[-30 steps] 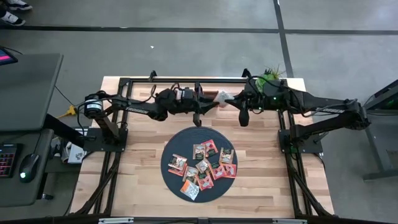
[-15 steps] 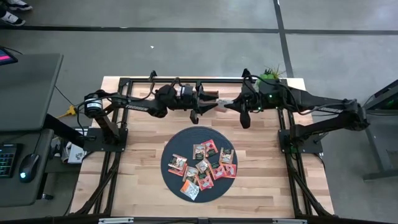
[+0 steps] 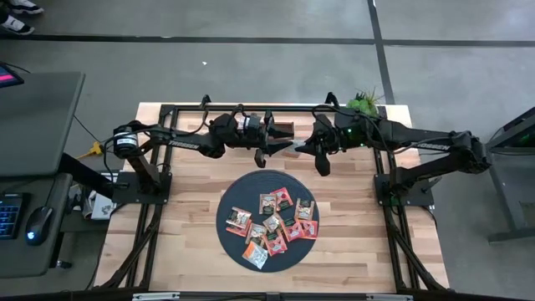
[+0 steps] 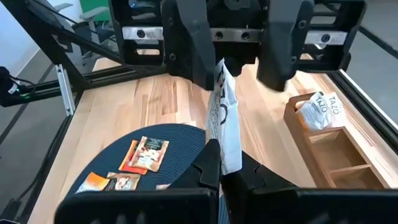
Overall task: Pick & Place Tea
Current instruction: Put the white tea bag into the left section of the wooden organizer
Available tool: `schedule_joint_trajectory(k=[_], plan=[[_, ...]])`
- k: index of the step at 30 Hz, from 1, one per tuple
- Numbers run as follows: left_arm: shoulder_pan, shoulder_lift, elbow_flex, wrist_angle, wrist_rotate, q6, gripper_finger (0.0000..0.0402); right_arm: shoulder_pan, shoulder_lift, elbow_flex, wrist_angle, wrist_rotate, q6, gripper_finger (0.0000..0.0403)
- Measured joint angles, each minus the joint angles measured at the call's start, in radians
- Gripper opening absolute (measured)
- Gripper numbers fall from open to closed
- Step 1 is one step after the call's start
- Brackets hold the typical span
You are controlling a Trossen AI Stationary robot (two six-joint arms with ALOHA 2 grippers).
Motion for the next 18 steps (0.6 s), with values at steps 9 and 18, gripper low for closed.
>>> schedule_joint_trajectory(k=[9,18], plan=[[0.000,0.000,0.000,-0.051,0.041,-0.022,0.0056,-0.015,-0.005,0.000,0.007,-0.008,-0.007,0.0000],[0.000,0.000,0.000,-0.053,0.021,0.031,0.0002,-0.015,-0.005,0.001,-0.020,-0.010,-0.006,0.0000]])
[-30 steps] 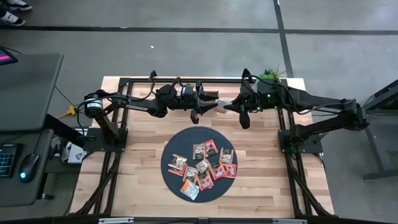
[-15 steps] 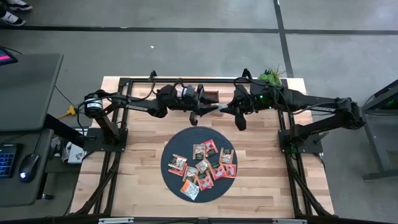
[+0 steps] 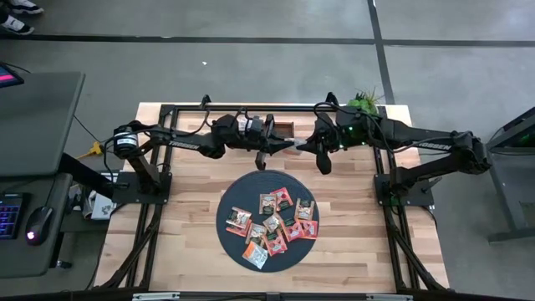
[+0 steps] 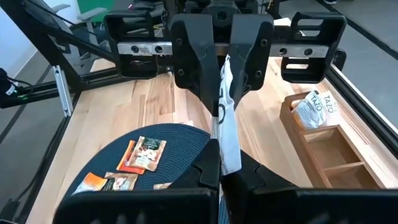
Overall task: Pick & Place Tea
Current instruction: Put the white tea bag into the left section of the wooden organizer
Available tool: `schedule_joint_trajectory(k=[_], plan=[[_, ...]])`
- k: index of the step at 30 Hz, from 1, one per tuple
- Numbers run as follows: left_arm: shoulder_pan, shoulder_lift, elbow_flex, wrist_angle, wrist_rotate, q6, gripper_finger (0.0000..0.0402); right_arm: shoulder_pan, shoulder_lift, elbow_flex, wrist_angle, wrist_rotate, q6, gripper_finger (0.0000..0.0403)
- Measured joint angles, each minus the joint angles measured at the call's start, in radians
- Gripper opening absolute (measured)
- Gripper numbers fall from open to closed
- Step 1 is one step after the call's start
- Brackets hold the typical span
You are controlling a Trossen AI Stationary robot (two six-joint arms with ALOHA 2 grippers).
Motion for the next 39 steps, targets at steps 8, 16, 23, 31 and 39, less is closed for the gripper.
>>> schedule_joint_trajectory(k=[8,16,23,31,39], plan=[[0.010,0.000,0.000,-0.043,-0.071,0.045,0.0000,0.000,0.000,0.000,-0.064,0.042,0.030,0.0038],[0.034,0.000,0.000,-0.047,-0.048,0.041,0.0000,0.000,-0.001,0.000,-0.105,0.057,0.056,0.0117],[0.101,-0.007,-0.122,-0.028,-0.126,0.044,0.0000,-0.001,-0.006,0.000,-0.321,0.060,0.087,0.0141],[0.217,-0.021,-0.449,0.307,-0.236,-0.062,0.0000,0.001,-0.012,0.000,-0.367,0.069,0.088,0.0142],[0.322,-0.023,-0.499,0.254,-0.210,0.007,0.0000,0.001,-0.019,0.000,-0.361,0.067,0.091,0.0143]])
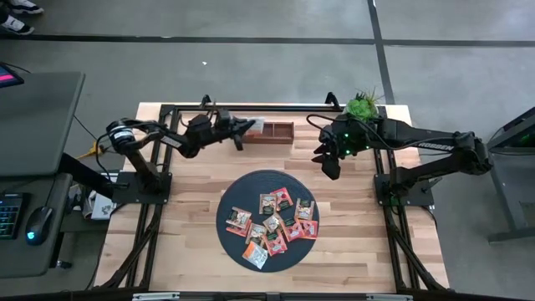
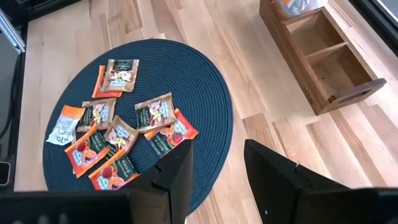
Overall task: Pick & Place Tea
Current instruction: Put the white tea bag into the left section of the wooden organizer
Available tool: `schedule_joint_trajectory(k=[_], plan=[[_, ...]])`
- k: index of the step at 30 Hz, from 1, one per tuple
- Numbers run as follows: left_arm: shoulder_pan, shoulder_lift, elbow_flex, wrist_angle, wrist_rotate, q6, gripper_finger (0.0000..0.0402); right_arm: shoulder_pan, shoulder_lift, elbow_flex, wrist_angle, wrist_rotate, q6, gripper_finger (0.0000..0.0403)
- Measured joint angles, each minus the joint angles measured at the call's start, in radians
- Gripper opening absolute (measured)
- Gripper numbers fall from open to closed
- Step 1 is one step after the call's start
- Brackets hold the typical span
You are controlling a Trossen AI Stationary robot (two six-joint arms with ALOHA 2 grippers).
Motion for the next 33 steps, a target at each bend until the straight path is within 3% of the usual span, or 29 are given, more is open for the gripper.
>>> schedule_joint_trajectory(k=[15,33], plan=[[0.110,0.001,0.000,-0.208,-0.023,0.052,0.0000,0.000,0.000,0.000,0.000,-0.005,0.015,0.0142],[0.149,0.002,0.000,-0.299,0.075,0.075,0.0000,0.000,0.000,0.000,0.000,0.000,0.015,0.0143]])
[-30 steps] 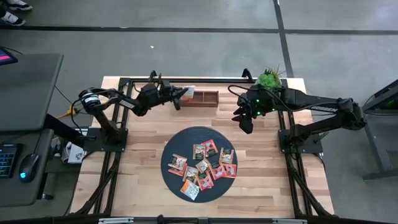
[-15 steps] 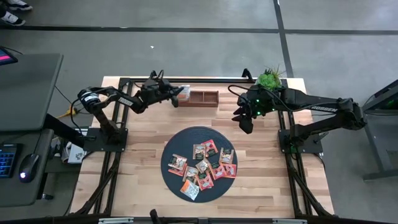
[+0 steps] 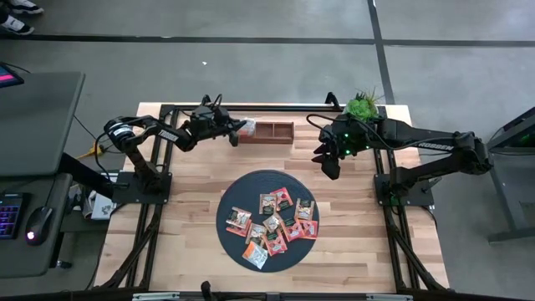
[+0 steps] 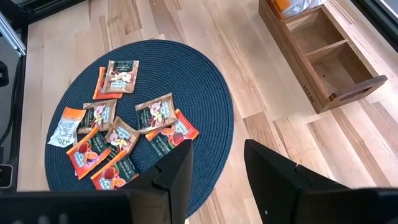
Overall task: Pick & Place Tea
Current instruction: Put the white tea bag into the left section of the wooden organizer
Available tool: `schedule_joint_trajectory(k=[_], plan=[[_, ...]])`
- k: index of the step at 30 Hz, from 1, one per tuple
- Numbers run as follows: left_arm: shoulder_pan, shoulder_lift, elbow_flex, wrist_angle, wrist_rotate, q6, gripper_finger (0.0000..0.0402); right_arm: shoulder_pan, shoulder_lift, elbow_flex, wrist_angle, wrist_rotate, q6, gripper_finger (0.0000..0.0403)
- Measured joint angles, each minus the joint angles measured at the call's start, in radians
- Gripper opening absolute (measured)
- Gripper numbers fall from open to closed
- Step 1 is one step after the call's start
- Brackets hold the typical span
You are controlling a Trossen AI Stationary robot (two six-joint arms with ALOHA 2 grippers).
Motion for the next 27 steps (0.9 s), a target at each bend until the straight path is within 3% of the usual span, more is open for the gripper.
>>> schedule_joint_trajectory(k=[7,17,27], plan=[[0.000,0.000,0.005,-0.010,-0.004,0.004,0.0000,0.000,0.000,0.000,0.020,-0.001,0.000,0.0142],[0.000,0.007,0.116,-0.181,-0.005,0.055,0.0000,0.000,0.000,0.000,0.045,-0.005,0.000,0.0143],[-0.001,0.096,0.124,-0.136,0.036,-0.004,0.0000,0.000,0.000,0.000,0.044,-0.015,0.005,0.0143]])
